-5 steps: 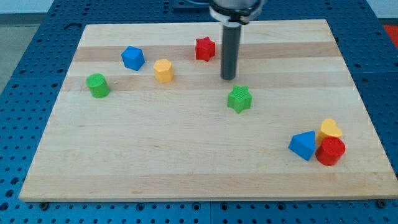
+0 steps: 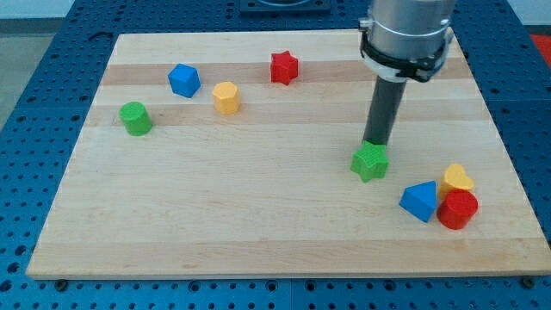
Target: Slide the green star closer to the blue triangle
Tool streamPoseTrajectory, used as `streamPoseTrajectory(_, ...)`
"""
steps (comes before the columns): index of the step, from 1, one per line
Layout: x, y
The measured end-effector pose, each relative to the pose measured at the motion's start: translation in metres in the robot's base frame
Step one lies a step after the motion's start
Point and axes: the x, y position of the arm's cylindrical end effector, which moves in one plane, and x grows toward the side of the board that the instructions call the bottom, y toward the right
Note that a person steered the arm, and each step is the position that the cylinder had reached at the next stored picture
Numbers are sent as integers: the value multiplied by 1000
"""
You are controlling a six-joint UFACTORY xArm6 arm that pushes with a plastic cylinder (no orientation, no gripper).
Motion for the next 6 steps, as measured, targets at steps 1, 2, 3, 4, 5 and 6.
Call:
streamPoseTrajectory(1,3,1)
streamPoseTrajectory(2,-20,-15)
streamPoseTrajectory(3,-23,-58)
streamPoseTrajectory(4,-5,-69)
streamPoseTrajectory(5,22,-66)
streamPoseTrajectory(6,30,-47)
